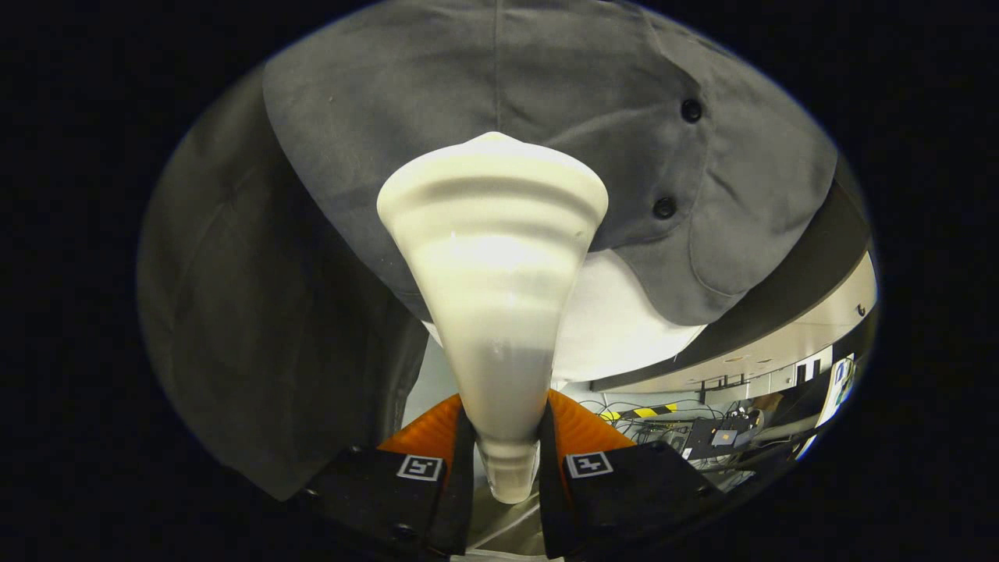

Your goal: Iron the clothes twice with a garment steamer, once on the left side and once on the right side.

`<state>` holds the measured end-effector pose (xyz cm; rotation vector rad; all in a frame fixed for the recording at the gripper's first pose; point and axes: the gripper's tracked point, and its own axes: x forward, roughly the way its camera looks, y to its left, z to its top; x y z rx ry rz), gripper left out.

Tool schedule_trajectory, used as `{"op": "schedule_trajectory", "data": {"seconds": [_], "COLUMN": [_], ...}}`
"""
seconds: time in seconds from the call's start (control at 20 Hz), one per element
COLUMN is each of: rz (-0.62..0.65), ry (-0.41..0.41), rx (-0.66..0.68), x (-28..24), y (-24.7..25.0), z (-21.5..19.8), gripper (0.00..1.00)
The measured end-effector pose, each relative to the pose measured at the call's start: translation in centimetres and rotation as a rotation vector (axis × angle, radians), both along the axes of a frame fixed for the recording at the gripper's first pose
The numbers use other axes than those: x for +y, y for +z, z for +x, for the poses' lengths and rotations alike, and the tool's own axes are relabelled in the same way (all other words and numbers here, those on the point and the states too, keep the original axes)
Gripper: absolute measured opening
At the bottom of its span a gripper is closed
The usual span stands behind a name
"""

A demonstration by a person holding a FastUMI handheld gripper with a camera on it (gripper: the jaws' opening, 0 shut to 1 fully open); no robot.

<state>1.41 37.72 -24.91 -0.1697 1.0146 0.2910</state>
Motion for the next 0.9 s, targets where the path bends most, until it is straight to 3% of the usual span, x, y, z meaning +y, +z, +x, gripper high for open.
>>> {"op": "schedule_trajectory", "data": {"seconds": [0.35,0.9], "rz": [0.049,0.172], "ry": [-0.046,-0.183], "rx": [-0.096,-0.331], "x": [-2.8,-9.4], "y": [5.7,20.9], "z": [0.5,2.1], "gripper": [0.44,0.43]}}
